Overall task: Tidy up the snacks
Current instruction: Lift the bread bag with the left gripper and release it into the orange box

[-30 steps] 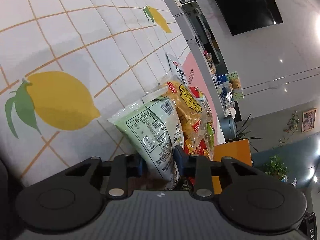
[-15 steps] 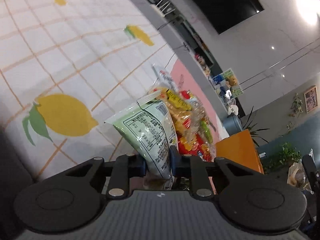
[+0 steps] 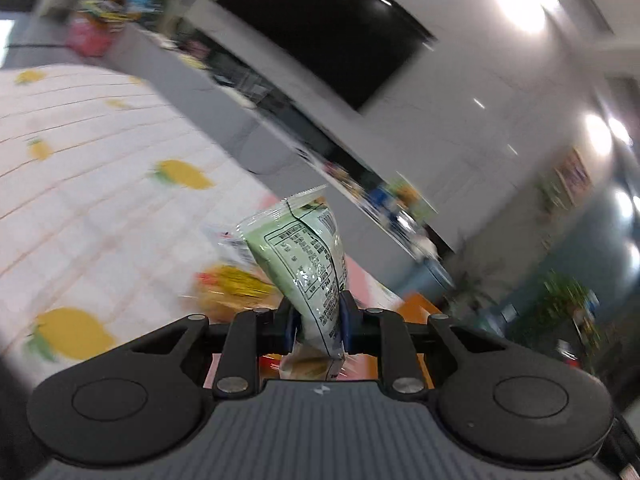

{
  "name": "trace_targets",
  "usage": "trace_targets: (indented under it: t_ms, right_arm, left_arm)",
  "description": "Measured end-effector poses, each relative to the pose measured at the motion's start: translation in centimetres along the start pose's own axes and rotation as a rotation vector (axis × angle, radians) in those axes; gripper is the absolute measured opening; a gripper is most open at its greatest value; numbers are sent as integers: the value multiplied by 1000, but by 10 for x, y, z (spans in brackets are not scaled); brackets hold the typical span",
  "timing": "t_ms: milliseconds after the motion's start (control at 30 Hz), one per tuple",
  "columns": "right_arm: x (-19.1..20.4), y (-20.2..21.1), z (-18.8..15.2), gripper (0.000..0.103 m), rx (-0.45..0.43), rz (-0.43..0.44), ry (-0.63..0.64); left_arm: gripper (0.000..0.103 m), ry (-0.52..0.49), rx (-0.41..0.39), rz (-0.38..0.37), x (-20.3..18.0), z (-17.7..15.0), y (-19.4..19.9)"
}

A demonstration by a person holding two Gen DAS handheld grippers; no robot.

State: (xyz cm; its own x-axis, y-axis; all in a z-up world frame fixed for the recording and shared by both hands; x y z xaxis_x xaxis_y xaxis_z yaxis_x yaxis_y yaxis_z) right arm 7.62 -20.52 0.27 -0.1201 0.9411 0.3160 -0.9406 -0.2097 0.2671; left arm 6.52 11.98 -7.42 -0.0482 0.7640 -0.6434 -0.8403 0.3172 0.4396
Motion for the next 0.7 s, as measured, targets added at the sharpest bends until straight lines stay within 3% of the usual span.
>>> trace_targets:
  t_ms: [133, 300, 500, 700]
  right_arm:
    - [-41, 4, 5, 45, 1, -89, -74]
    - [-73, 15, 12, 45, -31, -149, -151]
    - [-97, 29, 16, 45, -67, -184, -209]
    - [-122, 27, 14, 45, -54, -214, -318]
  left_arm:
    - [23, -90, 129, -171, -55, -6, -18]
    - [23, -205, 306, -306, -126, -16, -54]
    - [22, -296, 534, -313, -179, -37, -123]
    - [21, -361, 733, -238, -185, -64, -187]
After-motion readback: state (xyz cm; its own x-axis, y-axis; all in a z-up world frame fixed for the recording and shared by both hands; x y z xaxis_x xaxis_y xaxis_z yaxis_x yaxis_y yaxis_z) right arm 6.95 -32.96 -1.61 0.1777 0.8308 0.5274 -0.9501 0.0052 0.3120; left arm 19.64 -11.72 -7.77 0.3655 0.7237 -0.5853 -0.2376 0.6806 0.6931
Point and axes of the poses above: each gripper's, at about its wrist camera, not at the fingertips, and y roughly against the way its jaws point, x to its left, z to its top, the point moved 5 cm from there along -y, roughly the way its jaws point, and after that the axes turned 8 degrees about x, right-handed, at the moved point
